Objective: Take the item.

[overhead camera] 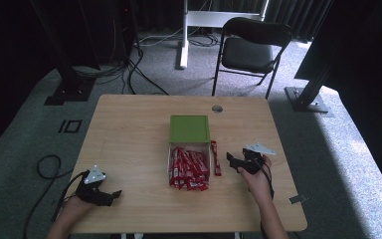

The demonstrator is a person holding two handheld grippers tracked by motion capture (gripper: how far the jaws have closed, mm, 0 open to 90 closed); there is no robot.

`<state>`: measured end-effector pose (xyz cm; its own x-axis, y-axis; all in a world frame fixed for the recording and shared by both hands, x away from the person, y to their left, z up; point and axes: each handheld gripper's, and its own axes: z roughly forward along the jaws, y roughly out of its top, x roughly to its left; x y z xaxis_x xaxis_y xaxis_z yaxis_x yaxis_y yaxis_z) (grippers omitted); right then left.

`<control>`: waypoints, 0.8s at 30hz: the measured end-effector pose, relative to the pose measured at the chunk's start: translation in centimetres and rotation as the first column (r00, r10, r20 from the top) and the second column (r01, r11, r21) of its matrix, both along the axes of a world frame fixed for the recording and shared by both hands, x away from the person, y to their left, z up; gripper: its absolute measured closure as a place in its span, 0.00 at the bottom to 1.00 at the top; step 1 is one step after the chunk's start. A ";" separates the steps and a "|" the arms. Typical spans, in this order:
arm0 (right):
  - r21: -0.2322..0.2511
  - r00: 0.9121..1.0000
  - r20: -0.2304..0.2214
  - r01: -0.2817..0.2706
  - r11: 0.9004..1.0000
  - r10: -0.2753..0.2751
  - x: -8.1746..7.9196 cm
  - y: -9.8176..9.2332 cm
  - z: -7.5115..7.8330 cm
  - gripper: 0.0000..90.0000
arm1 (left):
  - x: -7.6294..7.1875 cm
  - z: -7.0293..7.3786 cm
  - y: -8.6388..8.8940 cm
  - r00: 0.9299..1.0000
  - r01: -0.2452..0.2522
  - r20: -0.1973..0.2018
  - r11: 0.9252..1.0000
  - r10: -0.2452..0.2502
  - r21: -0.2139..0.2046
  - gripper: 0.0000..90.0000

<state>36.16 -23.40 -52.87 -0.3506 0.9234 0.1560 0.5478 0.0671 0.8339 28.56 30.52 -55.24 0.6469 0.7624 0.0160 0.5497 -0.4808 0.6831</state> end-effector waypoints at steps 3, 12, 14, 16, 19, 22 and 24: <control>-0.021 0.999 0.011 -0.037 0.999 0.038 -0.4 -0.6 0.0 0.20 | 0.0 0.0 0.0 1.000 0.000 0.000 1.000 0.000 0.000 0.02; -0.040 0.997 -0.031 -0.069 0.997 0.068 -1.5 -2.1 -0.7 0.20 | 0.0 0.0 0.0 1.000 0.000 0.000 1.000 0.000 0.000 0.02; -0.053 0.997 -0.024 -0.075 0.996 0.074 -1.8 -2.3 -0.8 0.20 | 0.0 0.0 0.0 1.000 0.000 0.000 1.000 0.000 0.000 0.02; -0.061 0.996 -0.018 -0.083 0.995 0.082 -2.1 -2.5 -1.0 0.20 | 0.0 0.0 0.0 1.000 0.000 0.000 1.000 0.000 0.000 0.02; -0.057 0.996 -0.011 -0.090 0.994 0.090 -2.5 -2.9 -1.1 0.20 | 0.0 0.0 0.0 1.000 0.000 0.000 1.000 0.000 0.000 0.02; -0.054 0.994 -0.003 -0.109 0.993 0.109 -3.0 -3.3 -1.3 0.20 | 0.0 0.0 0.0 1.000 0.000 0.000 1.000 0.000 0.000 0.02; -0.065 0.993 -0.004 -0.120 0.991 0.120 -3.3 -3.5 -1.4 0.20 | 0.0 0.0 0.0 1.000 0.000 0.000 1.000 0.000 0.000 0.02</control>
<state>32.91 -26.93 -54.29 -0.4591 0.8831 0.0967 0.5327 0.1865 0.8255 28.56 30.52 -55.24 0.6469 0.7624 0.0158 0.5498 -0.4806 0.6832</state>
